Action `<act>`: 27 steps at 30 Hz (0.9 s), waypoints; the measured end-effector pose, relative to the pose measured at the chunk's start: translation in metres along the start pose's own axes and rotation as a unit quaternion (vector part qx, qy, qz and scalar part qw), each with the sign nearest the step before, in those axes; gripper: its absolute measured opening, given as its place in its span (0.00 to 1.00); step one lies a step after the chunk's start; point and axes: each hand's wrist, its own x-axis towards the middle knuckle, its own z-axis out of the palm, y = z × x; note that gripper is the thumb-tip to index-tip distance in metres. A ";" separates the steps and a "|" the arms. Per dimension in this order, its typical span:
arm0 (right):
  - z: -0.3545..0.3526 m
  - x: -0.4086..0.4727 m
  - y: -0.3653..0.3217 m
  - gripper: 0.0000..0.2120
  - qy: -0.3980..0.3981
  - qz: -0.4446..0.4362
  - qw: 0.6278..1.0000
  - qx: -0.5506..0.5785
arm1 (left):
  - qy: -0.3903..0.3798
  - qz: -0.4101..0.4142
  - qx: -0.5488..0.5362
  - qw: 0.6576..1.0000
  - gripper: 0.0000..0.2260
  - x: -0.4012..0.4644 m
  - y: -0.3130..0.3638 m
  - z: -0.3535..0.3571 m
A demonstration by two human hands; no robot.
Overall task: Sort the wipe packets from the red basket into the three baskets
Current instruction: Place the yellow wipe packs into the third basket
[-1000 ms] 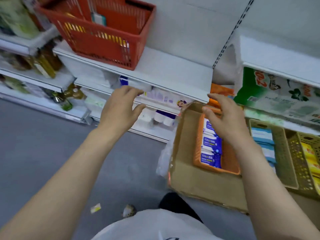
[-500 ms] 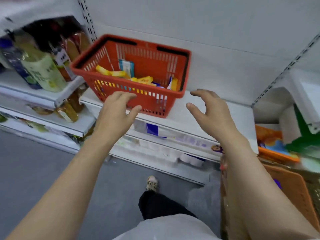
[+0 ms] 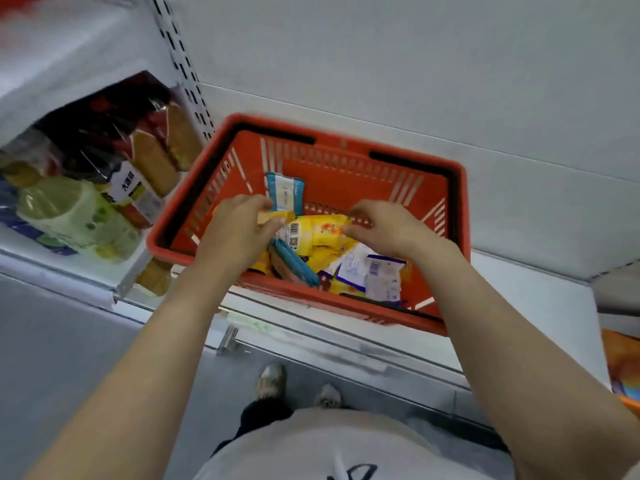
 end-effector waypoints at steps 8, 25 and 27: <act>0.036 0.076 -0.026 0.33 -0.074 0.072 0.993 -0.051 | -0.219 0.012 0.027 0.975 0.27 0.075 -0.017 -0.004; 0.042 0.064 -0.033 0.37 -0.102 0.222 0.968 0.050 | -0.402 -0.056 -0.067 0.911 0.34 0.124 -0.037 0.024; 0.044 0.063 -0.034 0.35 -0.096 0.214 0.971 0.037 | -0.380 -0.085 -0.079 0.918 0.35 0.126 -0.039 0.027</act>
